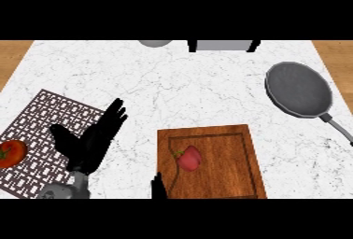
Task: Pick the bell pepper from the cutting board and place it in the pan
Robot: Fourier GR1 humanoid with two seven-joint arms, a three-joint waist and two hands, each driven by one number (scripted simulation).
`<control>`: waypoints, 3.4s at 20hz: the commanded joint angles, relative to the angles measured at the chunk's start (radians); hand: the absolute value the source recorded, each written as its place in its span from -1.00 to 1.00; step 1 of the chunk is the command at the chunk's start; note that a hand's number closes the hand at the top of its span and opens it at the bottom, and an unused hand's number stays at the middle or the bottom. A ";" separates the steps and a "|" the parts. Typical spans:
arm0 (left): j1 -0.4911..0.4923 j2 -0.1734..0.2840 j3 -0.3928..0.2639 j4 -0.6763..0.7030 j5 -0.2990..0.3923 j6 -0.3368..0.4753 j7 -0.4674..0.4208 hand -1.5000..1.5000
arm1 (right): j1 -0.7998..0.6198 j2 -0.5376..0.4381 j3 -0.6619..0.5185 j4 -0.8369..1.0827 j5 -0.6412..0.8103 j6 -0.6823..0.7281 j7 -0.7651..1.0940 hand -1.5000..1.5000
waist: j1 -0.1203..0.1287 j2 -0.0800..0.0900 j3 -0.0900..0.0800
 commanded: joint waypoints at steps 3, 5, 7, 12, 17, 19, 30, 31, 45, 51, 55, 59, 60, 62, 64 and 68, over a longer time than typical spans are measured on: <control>-0.004 0.003 0.031 -0.010 0.005 -0.028 0.021 0.00 | -0.045 0.034 -0.038 0.032 0.103 0.019 -0.025 -1.00 | 0.003 0.001 0.000; -0.018 -0.046 -0.001 0.041 -0.042 0.006 -0.014 0.00 | -0.096 -0.030 -0.057 0.088 0.123 -0.091 -0.057 -1.00 | 0.003 0.003 0.000; -0.041 -0.003 0.067 0.072 0.002 -0.058 -0.012 0.00 | -0.008 -0.041 -0.022 -0.010 0.179 -0.008 -0.004 -1.00 | -0.001 0.001 0.000; 0.025 -0.041 0.033 0.078 -0.045 -0.068 -0.067 0.00 | -0.034 -0.070 -0.101 0.024 0.211 -0.088 -0.114 -1.00 | 0.002 0.002 0.000; 0.010 -0.056 0.042 0.010 -0.044 -0.048 0.006 0.00 | -0.081 -0.046 -0.195 0.105 0.243 -0.141 -0.211 -1.00 | 0.004 0.002 0.000; 0.023 -0.045 0.040 -0.065 -0.052 -0.034 0.056 0.00 | -0.044 -0.078 -0.196 0.083 0.289 -0.171 -0.186 -1.00 | 0.004 0.001 0.000; 0.017 -0.066 0.058 -0.002 -0.069 -0.073 0.016 0.00 | -0.130 -0.022 -0.215 0.207 0.402 -0.347 -0.390 1.00 | 0.004 0.001 0.000; 0.029 -0.082 0.047 0.033 -0.091 -0.066 -0.012 0.00 | -0.129 -0.037 -0.216 0.198 0.428 -0.345 -0.388 1.00 | 0.003 0.001 0.000; 0.059 -0.048 0.098 -0.043 -0.067 -0.044 0.027 0.00 | 0.174 0.087 -1.042 -0.036 -0.056 -0.652 0.230 1.00 | -0.051 0.000 0.007; 0.027 -0.069 0.069 -0.025 -0.063 -0.073 0.024 0.00 | 0.197 0.087 -1.065 -0.178 -0.137 -0.931 0.359 1.00 | -0.011 0.003 0.002; 0.003 -0.072 0.076 0.021 -0.084 -0.065 0.012 0.00 | 0.250 0.087 -1.136 -0.266 -0.237 -1.068 0.285 1.00 | -0.013 0.005 0.002; 0.003 -0.074 0.085 -0.010 -0.082 -0.057 0.041 0.00 | 0.227 0.088 -1.252 -0.240 -0.339 -1.121 0.234 1.00 | 0.000 0.003 0.001; 0.002 -0.109 0.047 0.035 -0.116 -0.051 0.004 0.00 | 0.255 0.069 -1.285 -0.195 -0.379 -1.177 0.162 1.00 | -0.002 0.005 0.001; -0.005 -0.093 0.066 -0.049 -0.083 -0.041 0.093 0.00 | 0.225 0.009 -1.379 -0.144 -0.470 -1.179 0.091 1.00 | 0.004 0.004 0.001; -0.011 -0.058 0.101 -0.035 -0.071 -0.081 0.071 0.00 | 0.213 -0.032 -1.408 -0.017 -0.439 -1.228 0.024 1.00 | 0.006 0.005 0.001; -0.004 -0.059 0.109 -0.017 -0.085 -0.092 0.061 0.00 | 0.173 -0.077 -1.464 0.099 -0.442 -1.260 -0.055 1.00 | 0.005 0.004 0.000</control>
